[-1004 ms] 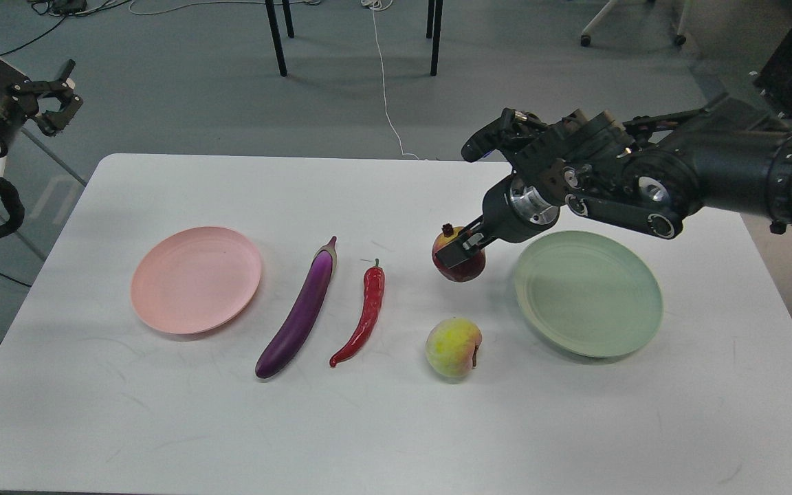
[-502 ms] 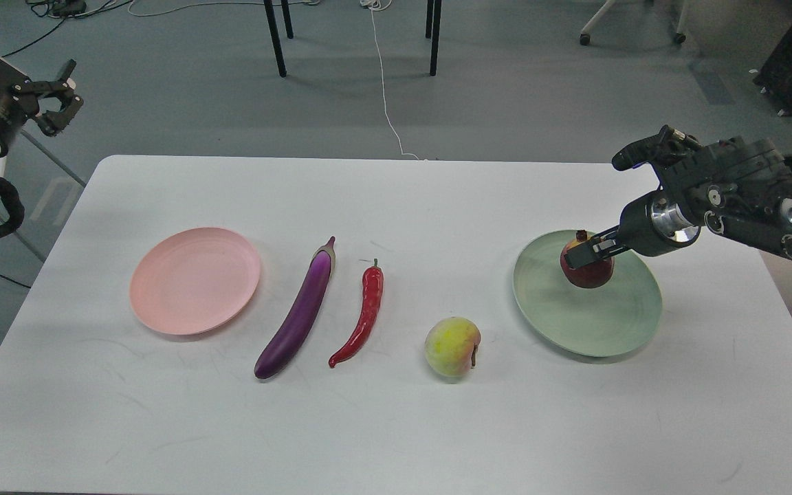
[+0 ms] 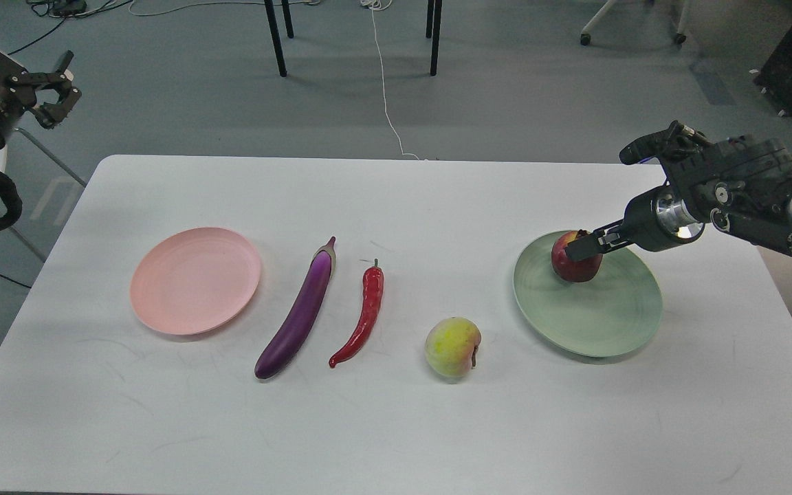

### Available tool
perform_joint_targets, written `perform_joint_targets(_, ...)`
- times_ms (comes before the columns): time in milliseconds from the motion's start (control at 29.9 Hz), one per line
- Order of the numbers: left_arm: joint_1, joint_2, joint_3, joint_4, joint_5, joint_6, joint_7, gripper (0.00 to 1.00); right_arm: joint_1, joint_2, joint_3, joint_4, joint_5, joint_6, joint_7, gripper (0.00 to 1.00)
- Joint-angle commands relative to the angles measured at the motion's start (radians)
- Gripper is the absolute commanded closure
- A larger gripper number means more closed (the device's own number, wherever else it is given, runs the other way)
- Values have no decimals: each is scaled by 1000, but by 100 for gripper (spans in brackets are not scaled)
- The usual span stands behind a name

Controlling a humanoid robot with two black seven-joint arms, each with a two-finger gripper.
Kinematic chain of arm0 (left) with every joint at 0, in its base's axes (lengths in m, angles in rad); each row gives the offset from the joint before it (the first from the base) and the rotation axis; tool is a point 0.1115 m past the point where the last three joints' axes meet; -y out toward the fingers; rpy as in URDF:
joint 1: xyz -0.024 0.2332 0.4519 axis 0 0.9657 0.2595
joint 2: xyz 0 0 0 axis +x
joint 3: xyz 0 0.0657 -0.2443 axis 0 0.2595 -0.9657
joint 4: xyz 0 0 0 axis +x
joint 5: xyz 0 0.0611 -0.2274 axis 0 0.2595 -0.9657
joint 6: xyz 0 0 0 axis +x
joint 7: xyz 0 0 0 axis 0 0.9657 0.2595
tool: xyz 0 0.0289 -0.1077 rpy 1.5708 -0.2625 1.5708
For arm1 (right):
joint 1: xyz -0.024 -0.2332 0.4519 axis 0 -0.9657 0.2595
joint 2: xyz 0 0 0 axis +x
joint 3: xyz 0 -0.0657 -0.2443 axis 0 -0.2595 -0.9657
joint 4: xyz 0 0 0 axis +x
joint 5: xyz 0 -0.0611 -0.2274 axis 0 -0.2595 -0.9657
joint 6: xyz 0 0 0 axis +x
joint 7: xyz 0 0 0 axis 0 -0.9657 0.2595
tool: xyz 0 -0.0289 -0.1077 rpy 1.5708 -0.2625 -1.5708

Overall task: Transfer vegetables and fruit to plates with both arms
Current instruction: 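Move the right hand to the yellow-green peach and grasp it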

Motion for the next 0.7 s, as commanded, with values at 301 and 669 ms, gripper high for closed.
perform_joint_targets(301, 1, 16, 0, 0, -2, 0, -1, 1, 153, 68, 151, 295, 6, 16, -23, 6)
perform_joint_targets(669, 7, 39, 0, 0, -2, 0, -1, 1, 125, 313, 72, 256, -11, 13, -14, 7)
